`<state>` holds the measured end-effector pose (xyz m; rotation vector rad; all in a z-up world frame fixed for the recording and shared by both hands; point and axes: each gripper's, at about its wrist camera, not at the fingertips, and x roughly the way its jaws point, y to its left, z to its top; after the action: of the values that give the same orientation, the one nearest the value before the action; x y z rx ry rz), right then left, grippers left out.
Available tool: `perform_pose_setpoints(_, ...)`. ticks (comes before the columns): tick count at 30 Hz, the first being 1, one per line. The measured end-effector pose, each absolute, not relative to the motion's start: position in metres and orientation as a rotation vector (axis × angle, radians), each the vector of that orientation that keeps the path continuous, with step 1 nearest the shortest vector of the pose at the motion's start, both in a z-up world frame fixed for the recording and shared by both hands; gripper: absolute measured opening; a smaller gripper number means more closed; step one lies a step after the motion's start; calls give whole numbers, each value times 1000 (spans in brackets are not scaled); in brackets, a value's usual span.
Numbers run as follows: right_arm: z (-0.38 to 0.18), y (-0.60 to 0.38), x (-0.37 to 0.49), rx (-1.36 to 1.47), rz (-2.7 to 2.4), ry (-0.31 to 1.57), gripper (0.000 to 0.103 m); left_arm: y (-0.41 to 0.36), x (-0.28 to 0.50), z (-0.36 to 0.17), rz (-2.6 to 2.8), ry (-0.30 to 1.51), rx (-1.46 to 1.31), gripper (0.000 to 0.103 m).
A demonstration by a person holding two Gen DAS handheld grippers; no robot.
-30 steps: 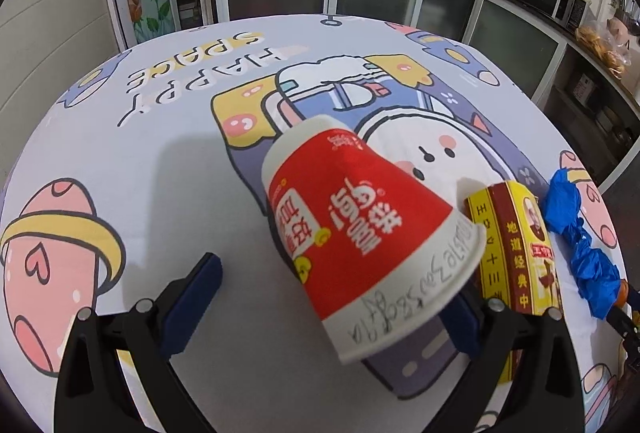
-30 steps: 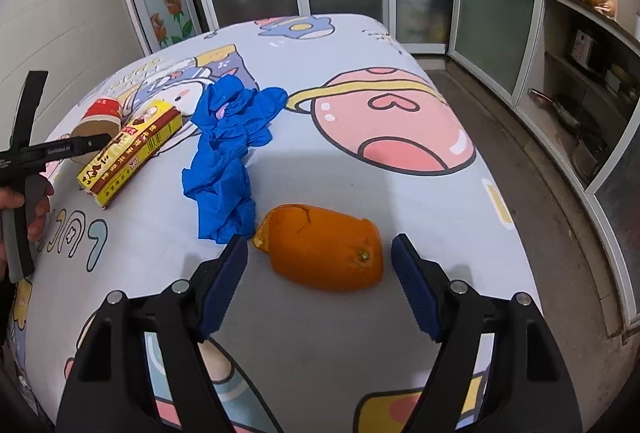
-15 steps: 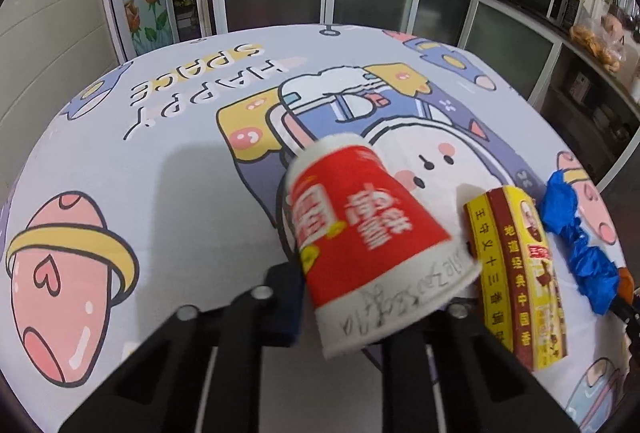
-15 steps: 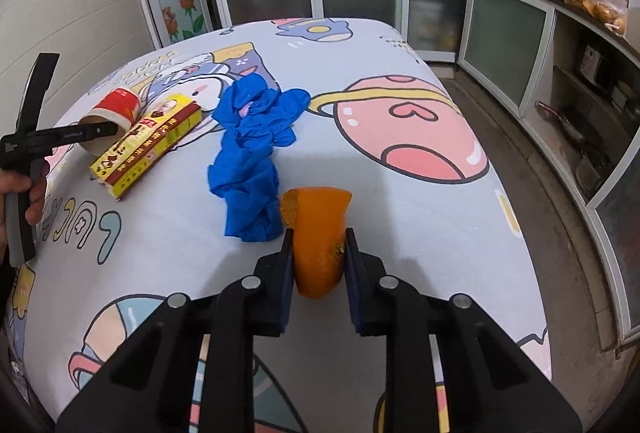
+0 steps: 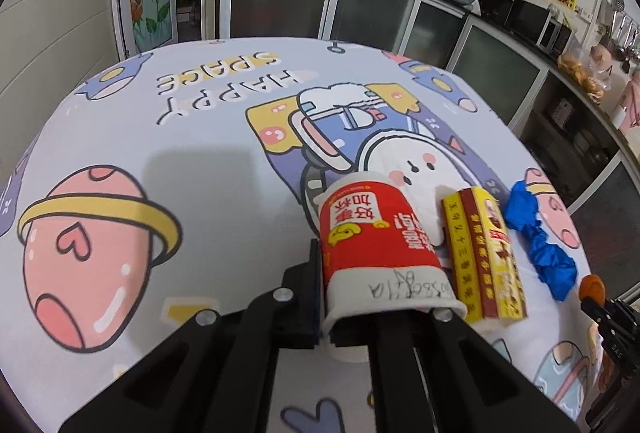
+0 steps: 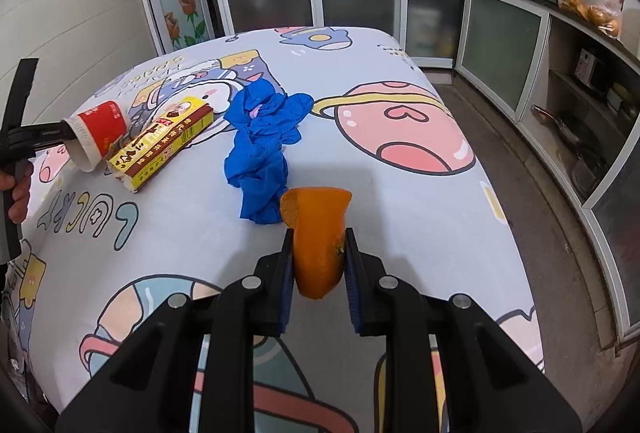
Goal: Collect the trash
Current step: 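Carry the cup and orange peel over the yellow bin and open both tools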
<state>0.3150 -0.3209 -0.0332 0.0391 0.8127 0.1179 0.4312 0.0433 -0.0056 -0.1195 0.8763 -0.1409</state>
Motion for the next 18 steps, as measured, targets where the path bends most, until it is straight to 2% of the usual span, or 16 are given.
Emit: perform_pose_setpoints(18, -21, -339, 256, 144, 79, 773, 21, 95, 332, 16, -148, 823, -187, 2)
